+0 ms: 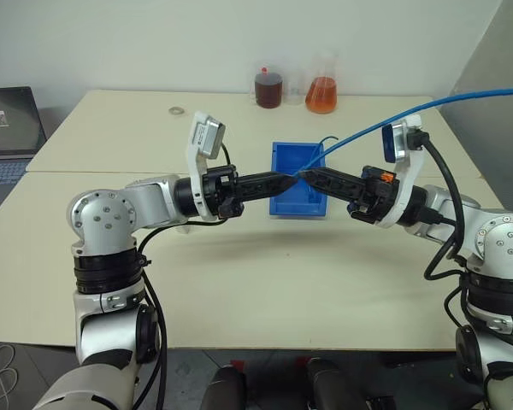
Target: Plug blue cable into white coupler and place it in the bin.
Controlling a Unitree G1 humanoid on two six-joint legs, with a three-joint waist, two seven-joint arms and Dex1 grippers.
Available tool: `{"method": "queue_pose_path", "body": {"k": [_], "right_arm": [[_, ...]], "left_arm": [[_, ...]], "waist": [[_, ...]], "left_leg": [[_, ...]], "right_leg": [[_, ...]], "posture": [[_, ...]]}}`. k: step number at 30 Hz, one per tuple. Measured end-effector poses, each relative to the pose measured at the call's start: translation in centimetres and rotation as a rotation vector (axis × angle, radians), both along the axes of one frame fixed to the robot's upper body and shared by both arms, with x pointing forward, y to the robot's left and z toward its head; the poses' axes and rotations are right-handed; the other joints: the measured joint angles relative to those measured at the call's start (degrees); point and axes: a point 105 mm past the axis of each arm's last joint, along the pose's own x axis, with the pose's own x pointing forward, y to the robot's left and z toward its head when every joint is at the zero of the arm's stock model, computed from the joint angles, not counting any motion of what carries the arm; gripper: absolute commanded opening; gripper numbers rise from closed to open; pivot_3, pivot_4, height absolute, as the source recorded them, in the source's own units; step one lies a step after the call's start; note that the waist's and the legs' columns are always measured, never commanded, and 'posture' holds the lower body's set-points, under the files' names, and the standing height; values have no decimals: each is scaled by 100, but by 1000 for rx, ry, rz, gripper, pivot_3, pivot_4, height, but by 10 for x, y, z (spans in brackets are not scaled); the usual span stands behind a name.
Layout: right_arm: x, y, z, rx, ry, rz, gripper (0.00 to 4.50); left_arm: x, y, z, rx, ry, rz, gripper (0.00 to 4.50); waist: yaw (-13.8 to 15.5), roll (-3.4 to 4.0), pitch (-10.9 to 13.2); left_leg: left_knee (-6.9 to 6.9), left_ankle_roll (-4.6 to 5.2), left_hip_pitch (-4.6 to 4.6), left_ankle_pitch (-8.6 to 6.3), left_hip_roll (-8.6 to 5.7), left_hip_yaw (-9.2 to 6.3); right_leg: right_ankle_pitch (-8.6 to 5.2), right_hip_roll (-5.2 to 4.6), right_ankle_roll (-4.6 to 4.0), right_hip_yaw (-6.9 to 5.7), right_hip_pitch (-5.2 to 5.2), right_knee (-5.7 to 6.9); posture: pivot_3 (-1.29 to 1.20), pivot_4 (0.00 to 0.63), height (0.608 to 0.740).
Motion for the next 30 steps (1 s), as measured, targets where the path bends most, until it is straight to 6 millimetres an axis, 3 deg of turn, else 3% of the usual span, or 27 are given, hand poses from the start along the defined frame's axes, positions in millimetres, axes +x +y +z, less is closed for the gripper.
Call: {"method": "queue_pose_path", "body": {"k": [7,9,15,22,25,28,30], "right_arm": [[1,1,1,2,1,6,108],[1,2,1,0,3,8,108],[4,3,5,3,0,5,108],[11,-1,2,-16,5,-21,108],[15,-5,4,-33,-8,-29,108],[17,-10,5,-45,-18,-30,108],[17,-9,3,-51,-19,-16,108]], "left_arm": [[0,1,1,3,-22,13,247],[-1,2,1,6,-38,22,948],[-2,1,-3,15,-35,15,1985],[-3,16,-7,42,-29,55,3257],[-8,38,-19,84,-27,143,3845],[-13,57,-50,203,-30,275,4382],[-11,74,-77,338,-82,434,4472]], "waist": [[-2,0,0],[-1,0,0],[2,0,0],[-10,0,0],[-55,1,0],[-50,2,1],[-42,0,0]], "left_leg": [[0,0,0,0,0,0],[-1,0,0,0,0,0],[-1,0,-2,0,0,0],[-2,0,-13,0,1,5],[-4,0,-36,0,5,11],[-6,-2,-56,1,2,17],[-6,-1,-57,1,6,20]], "right_leg": [[0,0,0,1,-1,0],[0,0,0,0,-1,0],[0,0,0,0,-3,-1],[0,1,0,5,-21,0],[1,1,-1,12,-49,5],[2,-5,-3,19,-76,13],[2,-6,-3,23,-80,4]], "posture": [[0,150,740],[0,150,740],[0,150,740],[0,150,740],[0,150,740],[0,150,740],[0,150,740]]}}
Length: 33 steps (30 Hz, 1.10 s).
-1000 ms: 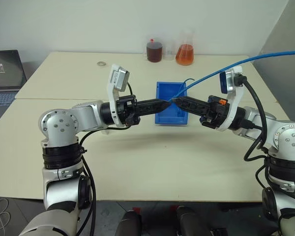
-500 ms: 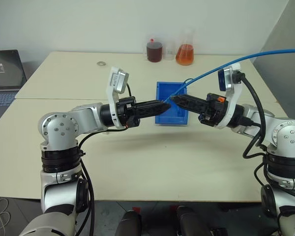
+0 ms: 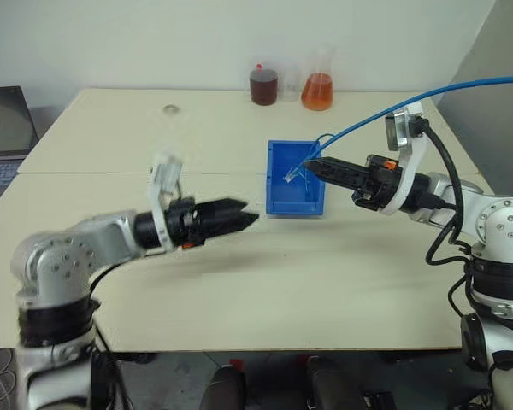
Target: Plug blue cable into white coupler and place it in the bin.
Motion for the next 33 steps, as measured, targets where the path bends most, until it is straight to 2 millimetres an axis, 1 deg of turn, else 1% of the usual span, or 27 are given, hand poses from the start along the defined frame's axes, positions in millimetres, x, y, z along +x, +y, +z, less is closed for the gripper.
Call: {"method": "queue_pose_path", "body": {"k": [2,3,4,5,6,7,8,9,10,13,14,15,16,18,19,20,22,25,30,33], "right_arm": [[0,-1,-1,1,3,6,108],[0,3,-2,1,5,23,108],[-1,9,-4,1,5,45,108],[-1,10,-5,-2,9,54,108],[-1,11,-7,-2,15,58,108],[-1,14,-8,-2,15,68,108],[-1,15,-9,-3,15,74,108],[-2,20,-10,-7,16,91,108],[-3,22,-12,-8,20,104,108],[-2,21,-13,-14,22,102,108],[-2,21,-14,-16,23,100,108],[-2,21,-14,-19,22,98,108],[-1,20,-14,-23,22,94,108],[0,20,-15,-27,21,87,108],[0,19,-16,-26,22,84,108],[0,19,-16,-24,22,84,108],[-2,19,-17,-27,19,85,108],[-3,17,-19,-32,24,77,108],[-4,15,-17,-40,14,65,108],[-4,15,-17,-46,11,58,108]], "left_arm": [[1,17,-27,137,-19,127,4472],[0,28,-39,229,-62,193,4472],[-8,39,-56,310,-85,250,4472],[-15,45,-72,357,-67,273,4472],[-19,50,-81,375,-59,301,4472],[-19,55,-87,386,-79,343,4472],[-19,57,-87,392,-88,356,4472],[-17,70,-88,432,-126,414,4472],[-13,87,-89,474,-146,490,4472],[-4,127,-93,562,-163,656,4472],[0,133,-94,575,-163,687,4472],[2,136,-94,576,-167,702,4472],[8,138,-93,576,-173,719,4472],[22,137,-92,555,-180,740,4472],[33,127,-92,521,-188,732,4472],[38,121,-93,504,-193,724,4472],[50,101,-94,455,-198,687,4472],[56,90,-94,430,-194,662,4472],[59,89,-95,425,-179,650,4472],[64,84,-97,419,-171,628,4472]], "waist": [[23,5,3],[33,3,2],[9,3,1],[18,9,3],[40,10,5],[96,9,5],[126,8,4],[162,7,3],[165,7,4],[161,7,3],[163,7,4],[165,7,3],[164,6,3],[168,7,2],[174,7,2],[176,6,1],[174,5,0],[153,4,-1],[141,7,-2],[161,9,-5]], "left_leg": [[-3,0,1,0,-7,5],[-3,1,-1,0,-2,5],[-6,1,8,-1,-1,15],[-7,2,7,-1,-7,16],[-5,2,1,-1,-5,14],[-1,2,-2,-1,-4,6],[1,2,-2,-1,-4,5],[1,3,-1,-1,-5,3],[2,4,-1,0,-4,3],[3,4,0,0,-5,6],[3,4,-2,0,-6,4],[3,4,-2,0,-5,4],[4,4,-2,0,-6,5],[4,4,-2,0,-8,4],[6,5,-2,0,-9,4],[7,4,-2,0,-10,4],[8,4,-3,0,-11,5],[7,4,-1,0,-10,5],[8,5,2,1,-10,4],[12,6,2,1,-13,3]], "right_leg": [[0,-6,0,4,-2,5],[0,-4,0,2,-3,-2],[0,-5,0,16,-3,-2],[0,-9,0,17,-2,3],[0,-8,0,11,-6,0],[0,-6,0,1,-4,1],[0,-5,0,-2,-4,1],[0,-4,0,-3,-2,1],[0,-4,0,-3,-1,2],[1,-4,1,-2,-1,1],[1,-4,1,-5,-1,2],[1,-4,2,-5,-1,1],[2,-4,3,-5,0,2],[3,-6,6,-5,1,5],[5,-6,8,-7,4,5],[6,-7,9,-6,4,6],[9,-9,12,-4,5,6],[10,-10,12,-4,4,6],[10,-8,12,-5,5,13],[10,-9,12,-6,7,16]], "posture": [[0,150,740],[0,150,740],[0,150,740],[0,150,740],[0,150,740],[0,150,740],[0,150,740],[0,150,740],[0,150,740],[0,150,740],[0,150,740],[0,150,740],[0,150,740],[0,150,740],[0,150,740],[0,150,740],[0,150,740],[0,150,740],[0,150,740],[0,150,740]]}}
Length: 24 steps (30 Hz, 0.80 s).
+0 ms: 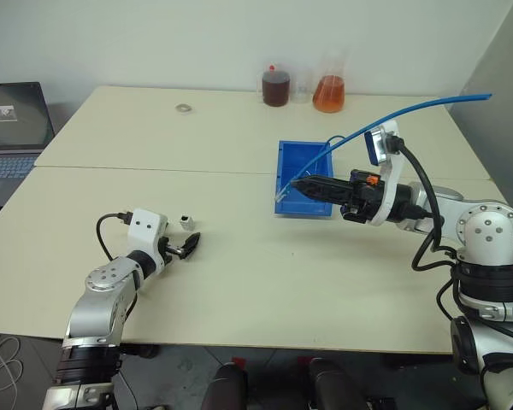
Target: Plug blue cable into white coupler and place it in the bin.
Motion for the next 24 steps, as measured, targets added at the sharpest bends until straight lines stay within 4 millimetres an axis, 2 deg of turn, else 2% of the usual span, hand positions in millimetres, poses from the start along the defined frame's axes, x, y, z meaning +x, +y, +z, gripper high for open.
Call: {"method": "queue_pose_path", "body": {"k": [4,7,22,23,24], "right_arm": [[-1,0,0,-4,-5,-3,108],[0,-1,0,-5,-4,-10,108],[-2,-6,0,-21,-12,-43,108],[-2,-6,0,-21,-12,-43,108],[-2,-6,0,-21,-12,-44,108]], "left_arm": [[14,-11,-2,-39,-5,-18,4472],[16,-17,-2,-39,-8,-30,4472],[2,-20,-4,-22,28,-26,4472],[2,-20,-3,-21,30,-25,4124],[2,-20,-3,-20,33,-26,3978]], "waist": [[25,4,-3],[22,4,-4],[-24,8,-7],[-24,8,-7],[-24,8,-7]], "left_leg": [[11,1,-1,1,-3,-2],[12,1,0,1,-2,-1],[13,1,6,1,-1,1],[13,1,7,1,-1,1],[13,1,6,1,-2,1]], "right_leg": [[2,-1,3,0,4,5],[2,-1,3,1,4,10],[1,1,3,5,4,19],[1,1,3,5,4,19],[1,1,3,5,4,19]], "posture": [[0,150,740],[0,150,740],[0,150,740],[0,150,740],[0,150,740]]}}
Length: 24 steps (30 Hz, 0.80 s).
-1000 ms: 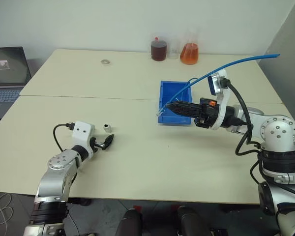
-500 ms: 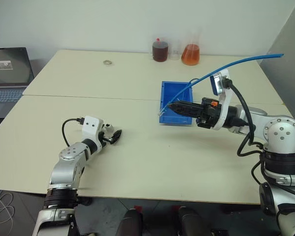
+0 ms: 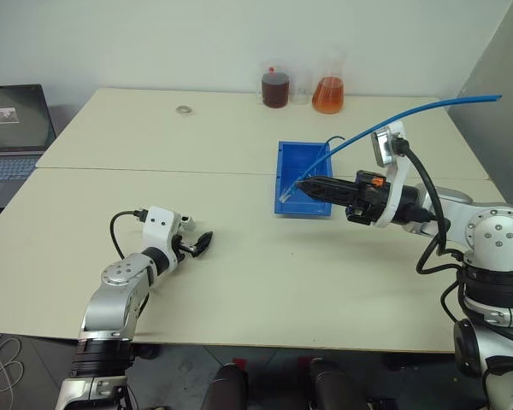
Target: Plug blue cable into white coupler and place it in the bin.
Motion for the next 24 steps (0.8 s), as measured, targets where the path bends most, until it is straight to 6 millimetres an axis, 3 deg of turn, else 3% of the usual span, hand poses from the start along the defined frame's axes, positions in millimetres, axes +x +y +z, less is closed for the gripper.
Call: {"method": "queue_pose_path", "body": {"k": [15,24], "right_arm": [[1,1,-1,0,3,-10,108],[4,1,-2,0,10,-22,108]], "left_arm": [[-2,-3,-3,16,18,-10,873],[-2,-2,0,26,16,-22,774]], "waist": [[-29,6,-4],[-41,8,-5]], "left_leg": [[0,9,14,5,6,1],[0,10,16,6,9,1]], "right_leg": [[0,10,0,4,0,22],[0,15,-1,7,-2,26]], "posture": [[0,150,740],[0,150,740]]}}
